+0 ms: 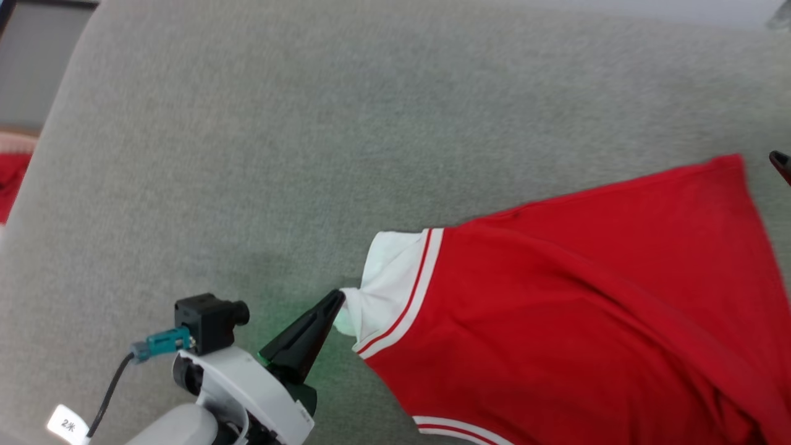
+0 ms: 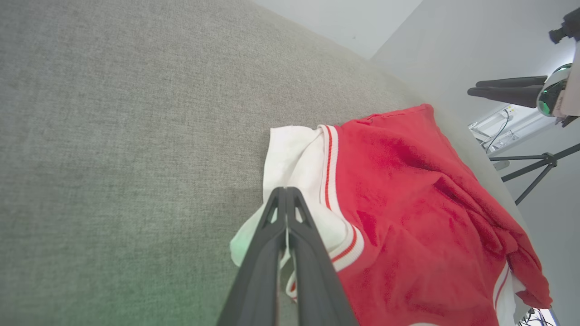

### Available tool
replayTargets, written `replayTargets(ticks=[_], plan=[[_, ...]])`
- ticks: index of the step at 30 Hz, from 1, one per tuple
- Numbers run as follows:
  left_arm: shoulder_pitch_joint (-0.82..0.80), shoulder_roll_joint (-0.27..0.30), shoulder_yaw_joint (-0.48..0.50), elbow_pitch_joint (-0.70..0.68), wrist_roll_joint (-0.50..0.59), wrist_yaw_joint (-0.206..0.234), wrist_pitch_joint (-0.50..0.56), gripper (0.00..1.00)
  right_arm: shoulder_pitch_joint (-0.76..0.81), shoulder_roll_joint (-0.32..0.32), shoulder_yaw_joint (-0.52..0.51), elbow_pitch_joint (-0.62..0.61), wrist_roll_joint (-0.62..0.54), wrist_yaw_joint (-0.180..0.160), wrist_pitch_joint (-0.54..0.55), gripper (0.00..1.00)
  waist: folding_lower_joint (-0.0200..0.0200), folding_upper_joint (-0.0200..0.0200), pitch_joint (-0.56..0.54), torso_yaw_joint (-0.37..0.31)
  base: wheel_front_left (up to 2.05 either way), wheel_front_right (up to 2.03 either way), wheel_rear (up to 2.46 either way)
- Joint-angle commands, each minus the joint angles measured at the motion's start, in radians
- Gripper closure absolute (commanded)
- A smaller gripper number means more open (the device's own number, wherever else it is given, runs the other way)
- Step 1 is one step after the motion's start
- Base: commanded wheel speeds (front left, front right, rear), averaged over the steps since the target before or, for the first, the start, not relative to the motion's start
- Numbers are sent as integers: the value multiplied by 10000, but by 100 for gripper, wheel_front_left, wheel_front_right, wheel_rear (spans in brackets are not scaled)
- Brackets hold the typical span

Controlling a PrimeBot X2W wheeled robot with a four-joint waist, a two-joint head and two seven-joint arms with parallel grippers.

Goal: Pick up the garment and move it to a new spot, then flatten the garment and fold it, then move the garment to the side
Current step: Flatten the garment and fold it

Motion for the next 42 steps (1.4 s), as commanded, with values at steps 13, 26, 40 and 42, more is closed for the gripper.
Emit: replayTargets(ticks=[13,26,40,42], plan=[[-458,-281,-5,437,135,-341,-137,100,-619,4,2566,2485,931,-10,-349,0,-1,0,1123,732,0,0,0],[-523,-373,-45,633,166,-443,-209,100,-1019,-237,3324,2957,1547,-11,-880,100,-1,0,734,594,0,0,0],[-2617,-355,758,1357,592,7,-3,100,-1965,1010,441,4663,1404,-13,-3141,100,-1,0,-256,100,0,0,0],[-3382,-387,903,1599,593,-175,247,100,-2268,1221,-91,4859,1294,-13,-3390,100,-1,0,-151,-22,0,0,0]])
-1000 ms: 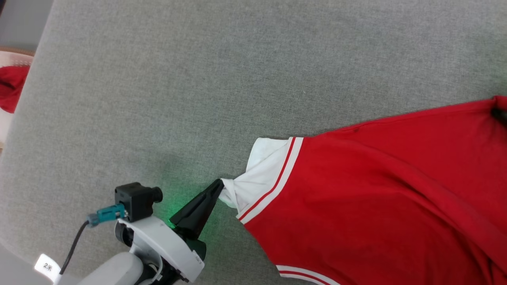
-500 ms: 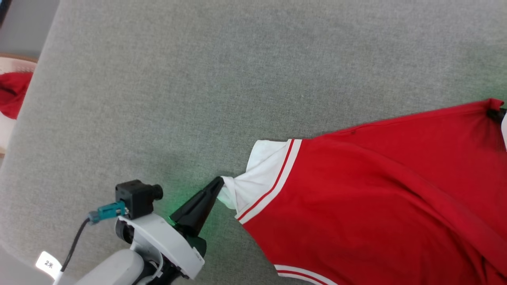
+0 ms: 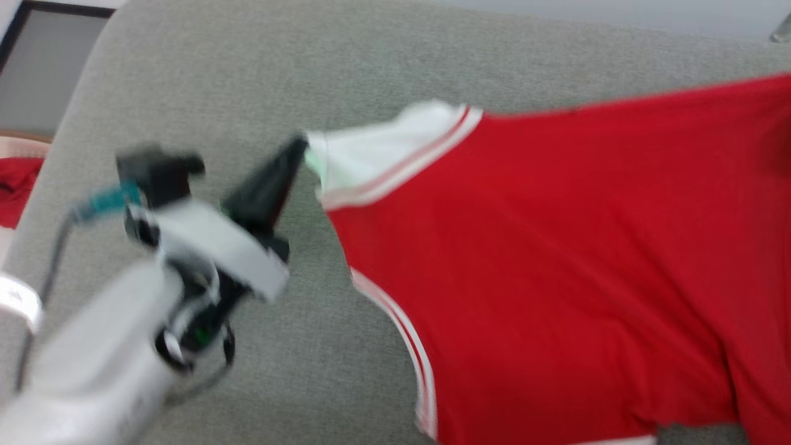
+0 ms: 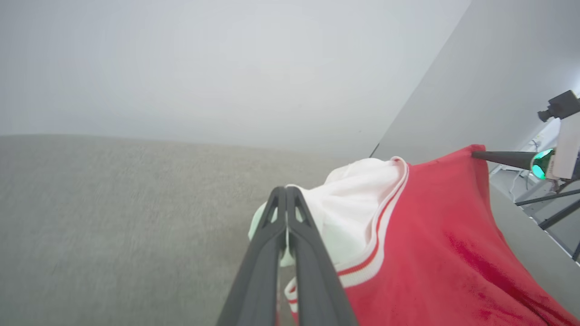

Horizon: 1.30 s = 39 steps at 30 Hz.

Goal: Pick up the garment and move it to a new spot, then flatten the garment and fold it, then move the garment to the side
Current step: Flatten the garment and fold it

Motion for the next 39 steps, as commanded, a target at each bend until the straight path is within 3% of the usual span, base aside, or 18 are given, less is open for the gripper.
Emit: replayTargets(ticks=[1,6,12,17,24,27,32,39], plan=[[-614,-64,211,231,-170,-255,163,100,-334,173,-366,139,-203,-15,-189,100,0,0,147,-214,0,0,0],[-2858,-576,1002,1583,-1318,-1068,860,100,-1514,794,-1285,714,-769,-15,-784,100,0,0,642,-551,0,0,0],[-5633,-1332,1664,3692,-2012,-1323,1326,100,-3258,1406,-2312,1401,-1454,-15,-1609,100,0,0,1284,-825,0,0,0],[-8578,-1620,1905,6026,-1144,-1112,553,100,-5317,2011,-3275,2141,-2187,-19,-2559,100,0,0,1843,-1177,0,0,0],[-11015,-1864,2207,7692,-721,-1401,-821,100,-7138,2386,-3938,3041,-3295,-41,-3641,100,0,0,2142,-1412,0,0,0],[-11005,-2043,2214,7858,-1005,-1460,-961,100,-7322,2404,-3805,3449,-3453,-41,-3784,100,0,0,2166,-1356,0,0,0],[-9436,-2006,1506,6869,-1520,-1480,-984,100,-6627,2486,-3077,3837,-3216,-29,-3686,100,0,0,2051,-1233,0,0,0],[-6276,-1691,1014,5104,-2535,-1487,-1163,100,-4743,1982,-1522,2947,-1859,-16,-3058,100,0,0,1579,-1053,0,0,0]])
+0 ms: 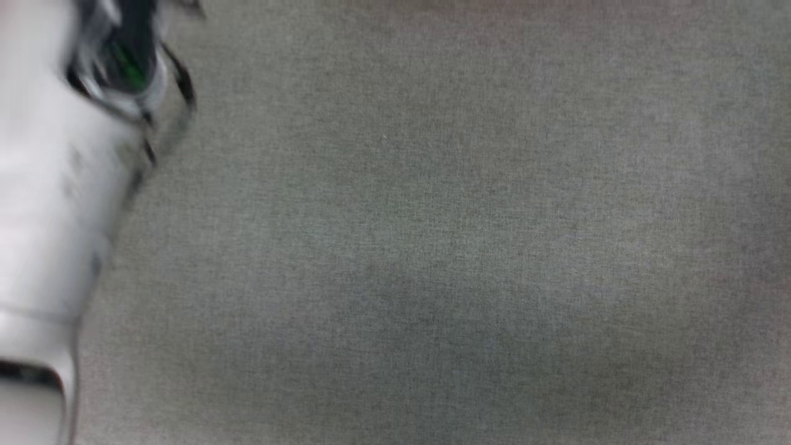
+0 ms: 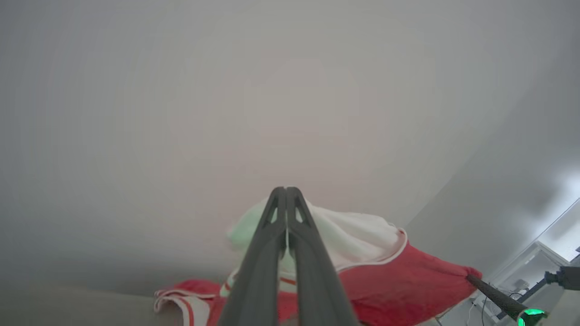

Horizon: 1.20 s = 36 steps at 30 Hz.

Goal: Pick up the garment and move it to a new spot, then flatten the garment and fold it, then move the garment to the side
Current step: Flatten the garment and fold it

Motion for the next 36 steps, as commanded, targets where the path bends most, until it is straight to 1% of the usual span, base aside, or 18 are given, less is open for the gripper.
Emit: replayTargets(ticks=[1,3,5,7,9,12,14,17,20,24,27,32,36], plan=[[406,98,10,-239,-93,18,-69,100,421,-160,179,-199,267,-18,90,100,0,0,-246,97,0,0,0],[1306,178,-57,-909,-166,18,-80,100,1245,-513,584,-789,784,-17,350,100,0,0,-474,168,0,0,0],[2223,225,103,-1564,-219,17,-95,100,2155,-846,924,-1486,1316,-17,626,100,0,0,-710,190,0,0,0],[3208,317,152,-2265,10,17,-89,100,3113,-1203,1114,-2198,1853,-17,874,100,0,0,-991,220,0,0,0],[4180,349,439,-2917,153,17,-93,100,4131,-1518,1221,-2923,2327,-17,1107,100,0,0,-1273,244,0,0,0],[5643,538,770,-3613,757,17,-95,100,5691,-1986,1200,-3943,2944,-17,1477,100,0,0,-1710,266,0,0,0],[6655,392,973,-4103,905,17,-96,100,6655,-2232,1090,-4548,3267,-17,1701,100,0,0,-1979,243,0,0,0],[8075,534,1147,-4671,1301,16,-95,100,8031,-2460,885,-5367,3583,-17,1976,100,0,0,-2368,184,0,0,0],[9303,586,1239,-5285,1629,231,-96,100,9264,-2661,522,-6154,3761,-17,2254,100,0,0,-2661,161,0,0,0],[10784,643,1455,-6268,1841,665,-96,100,10864,-2725,-224,-7078,3795,-17,2675,100,0,0,-2906,185,0,0,0],[11761,706,1523,-7092,1941,1020,-97,100,11994,-2597,-897,-7854,3687,-17,2950,100,0,0,-2966,197,0,0,0],[13130,826,1594,-8523,2185,1681,-95,100,13580,-2167,-2008,-9186,3420,-17,3431,100,0,0,-2879,176,0,0,0],[13650,1065,1494,-9478,2451,2141,12,100,14446,-1701,-2784,-10207,3146,-15,3937,100,0,0,-2730,204,0,0,0]])
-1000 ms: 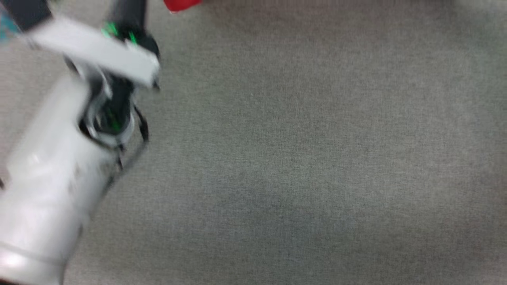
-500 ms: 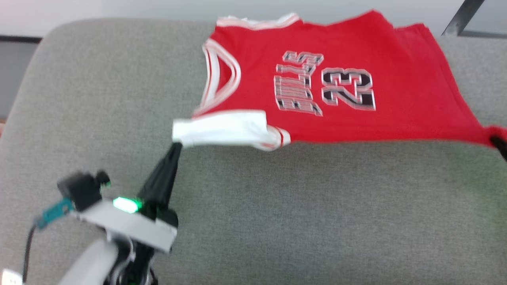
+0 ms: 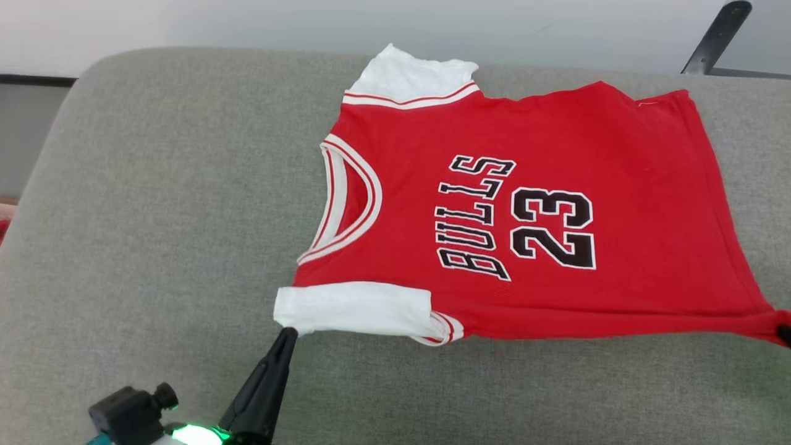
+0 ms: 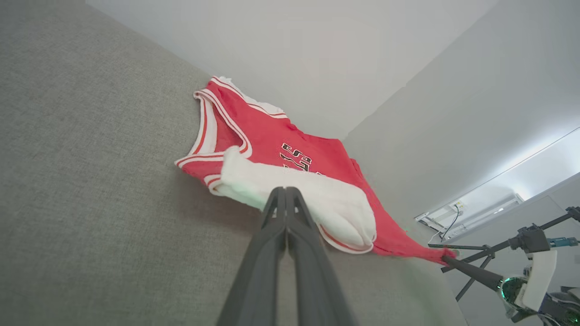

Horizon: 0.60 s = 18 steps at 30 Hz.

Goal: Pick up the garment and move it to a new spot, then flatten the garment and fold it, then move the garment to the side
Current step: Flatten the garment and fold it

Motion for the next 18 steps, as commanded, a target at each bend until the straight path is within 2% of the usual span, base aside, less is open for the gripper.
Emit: replayTargets(ticks=[1,5,9,13,14,16,18], plan=[[40,87,76,-241,87,100,34,100,170,165,-268,-290,-145,-11,141,100,0,-1,95,23,0,0,0],[-354,319,119,-351,266,121,222,100,230,628,-671,-809,-323,-11,629,100,0,-1,259,40,0,0,0],[-1374,333,-9,223,473,-218,557,100,-318,881,-768,-706,-376,-11,970,100,0,-1,532,141,0,0,0],[-2757,87,12,1208,347,-788,759,100,-1382,854,-567,-297,-518,-11,1221,100,0,-1,951,159,0,0,0],[-2757,87,12,1208,347,-788,759,100,-1382,854,-567,-297,-518,-11,1221,100,0,-1,951,159,0,0,0],[-3407,-215,206,1843,-48,-1174,706,100,-1994,830,-403,21,-614,-11,1283,100,0,-1,1141,186,0,0,0],[-4130,-229,286,2571,-34,-1419,773,100,-2622,819,-164,370,-703,-11,1326,100,0,-1,1360,193,0,0,0]])
